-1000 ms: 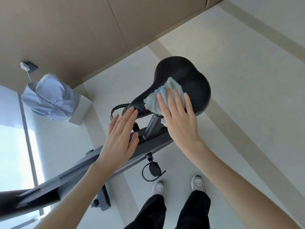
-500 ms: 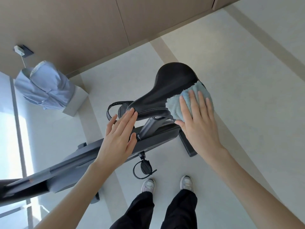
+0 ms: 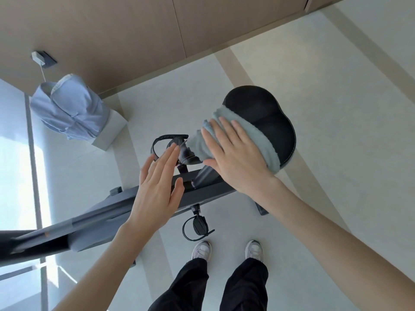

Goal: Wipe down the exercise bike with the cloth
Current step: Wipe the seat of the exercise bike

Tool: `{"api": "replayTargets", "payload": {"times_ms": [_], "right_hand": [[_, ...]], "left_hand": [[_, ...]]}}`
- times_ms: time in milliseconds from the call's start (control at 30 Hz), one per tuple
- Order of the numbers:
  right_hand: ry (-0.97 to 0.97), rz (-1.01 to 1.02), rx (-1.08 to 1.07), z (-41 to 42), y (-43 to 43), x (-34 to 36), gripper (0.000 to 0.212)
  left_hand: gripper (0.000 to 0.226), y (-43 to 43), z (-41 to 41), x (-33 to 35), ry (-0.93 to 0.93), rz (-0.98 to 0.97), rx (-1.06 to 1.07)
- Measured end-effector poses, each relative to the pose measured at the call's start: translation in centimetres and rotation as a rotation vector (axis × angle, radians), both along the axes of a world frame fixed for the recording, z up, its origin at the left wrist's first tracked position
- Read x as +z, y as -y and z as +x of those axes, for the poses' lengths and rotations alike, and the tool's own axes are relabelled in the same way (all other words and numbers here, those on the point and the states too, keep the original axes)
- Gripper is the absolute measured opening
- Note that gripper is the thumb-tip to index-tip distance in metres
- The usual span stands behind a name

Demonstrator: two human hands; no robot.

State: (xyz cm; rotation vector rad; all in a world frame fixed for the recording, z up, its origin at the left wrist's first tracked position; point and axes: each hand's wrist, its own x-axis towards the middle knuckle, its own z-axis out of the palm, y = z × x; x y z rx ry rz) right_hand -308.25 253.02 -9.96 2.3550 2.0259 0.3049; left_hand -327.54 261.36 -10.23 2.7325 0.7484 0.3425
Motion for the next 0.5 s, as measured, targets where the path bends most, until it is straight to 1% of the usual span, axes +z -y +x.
{"api": "replayTargets", "payload": {"times_ms": [67,133,200,267,333,433,500], "right_hand": [[-0.074,-0.004,0.053,-0.8,-1.5,0.1,0.063],[-0.093,-0.015,0.148,-2.1,-3.1,0.1,0.055],[-0.021,-0.067,0.266,-3.7,-4.1,-0.3,0.042],[0.088,-0.119,0.302,-4.3,-4.1,-0.4,0.032],[0.120,-0.109,0.272,-3.8,-3.4,-0.5,0.034],[0.127,-0.068,0.255,-2.6,-1.9,-0.7,0.055],[0.129,-0.017,0.226,-2.0,-0.6,-0.9,0.059]], "left_hand": [[0.057,-0.2,-0.5,0.1,0.006,0.001,0.020],[0.058,-0.4,-0.9,0.1,0.007,0.001,0.039],[0.059,-0.5,-1.2,0.2,0.002,0.001,0.055],[0.059,-0.5,-1.3,0.5,0.001,-0.006,0.071],[0.059,-0.5,-1.1,0.8,-0.005,-0.011,0.070],[0.057,-0.3,-0.3,1.3,-0.009,-0.021,0.050],[0.055,-0.1,0.4,1.6,-0.007,-0.025,0.049]]}}
